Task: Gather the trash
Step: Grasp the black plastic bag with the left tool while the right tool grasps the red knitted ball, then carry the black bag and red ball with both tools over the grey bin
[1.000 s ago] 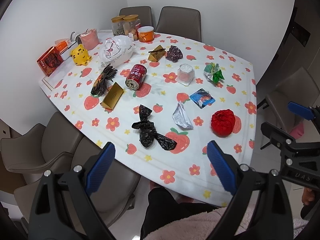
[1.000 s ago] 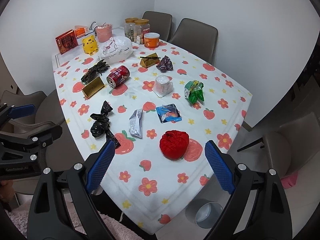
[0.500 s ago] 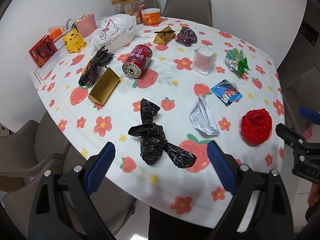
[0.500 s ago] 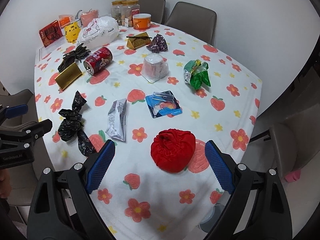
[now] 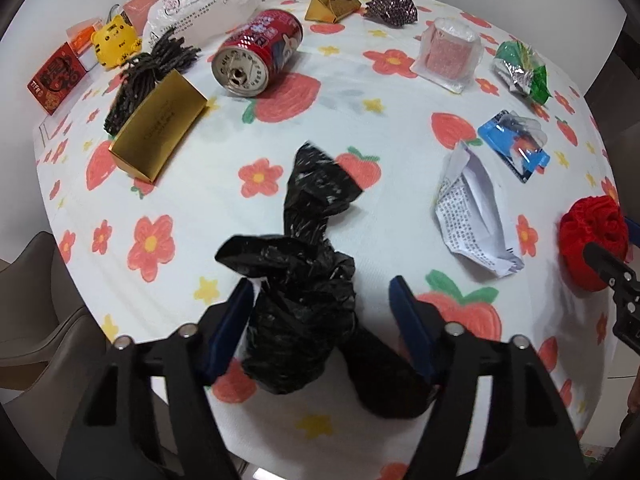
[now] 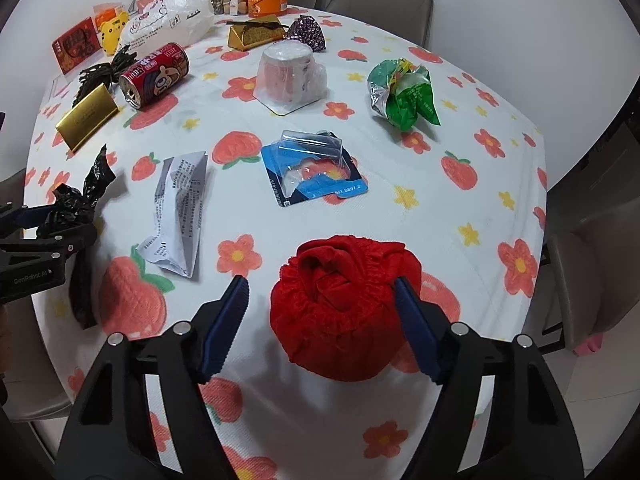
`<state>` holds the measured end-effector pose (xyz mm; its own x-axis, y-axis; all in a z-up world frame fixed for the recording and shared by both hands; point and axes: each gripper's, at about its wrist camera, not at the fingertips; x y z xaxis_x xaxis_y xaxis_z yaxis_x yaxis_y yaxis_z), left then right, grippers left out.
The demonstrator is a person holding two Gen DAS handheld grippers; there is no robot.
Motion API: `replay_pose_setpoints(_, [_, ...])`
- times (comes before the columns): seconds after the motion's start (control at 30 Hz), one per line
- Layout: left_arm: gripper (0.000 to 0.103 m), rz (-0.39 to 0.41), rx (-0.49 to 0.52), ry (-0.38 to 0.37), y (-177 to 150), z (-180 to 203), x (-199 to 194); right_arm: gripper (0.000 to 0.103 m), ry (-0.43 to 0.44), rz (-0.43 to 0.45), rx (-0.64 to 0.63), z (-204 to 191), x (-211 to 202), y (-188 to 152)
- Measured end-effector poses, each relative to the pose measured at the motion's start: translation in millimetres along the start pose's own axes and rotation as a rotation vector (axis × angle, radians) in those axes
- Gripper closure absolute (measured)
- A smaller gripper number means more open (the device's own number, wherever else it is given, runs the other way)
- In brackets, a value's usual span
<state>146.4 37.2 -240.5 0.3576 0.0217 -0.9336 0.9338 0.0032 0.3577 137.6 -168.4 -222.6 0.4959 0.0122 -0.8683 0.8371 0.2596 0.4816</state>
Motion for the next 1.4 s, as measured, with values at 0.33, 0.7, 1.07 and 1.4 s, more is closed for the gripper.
replay_pose_setpoints(0.33, [0.067,0.002,0.055,-0.013,-8,9,3,0.078,-0.031,-0.02,0.013,8,3,0])
replay_pose_setpoints(0.7, [0.067,0.063,0.098,-0.038,-10,19,-50,0.081,0.018,0.013,0.065,11,-38,-11])
replay_pose_setpoints(1.07, [0.067,0.115,0.289,-0.106,-20,86,-96,0.081,-0.011,0.068,0.22,56,-94,-53])
replay_pose_setpoints(1.4, [0.067,0.12,0.66,-0.3,-36,199,-114,0.081,-0.149,0.089,0.519,114,-146,-121])
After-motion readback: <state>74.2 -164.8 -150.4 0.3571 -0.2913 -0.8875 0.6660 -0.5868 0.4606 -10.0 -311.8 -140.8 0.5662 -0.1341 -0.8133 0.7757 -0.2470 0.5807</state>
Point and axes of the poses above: each gripper's, at about its wrist camera, not at the fingertips, and x roughly the way its jaws point, z to its right, y to its top, and after that the axes turned 3 degrees about -x, right-handed
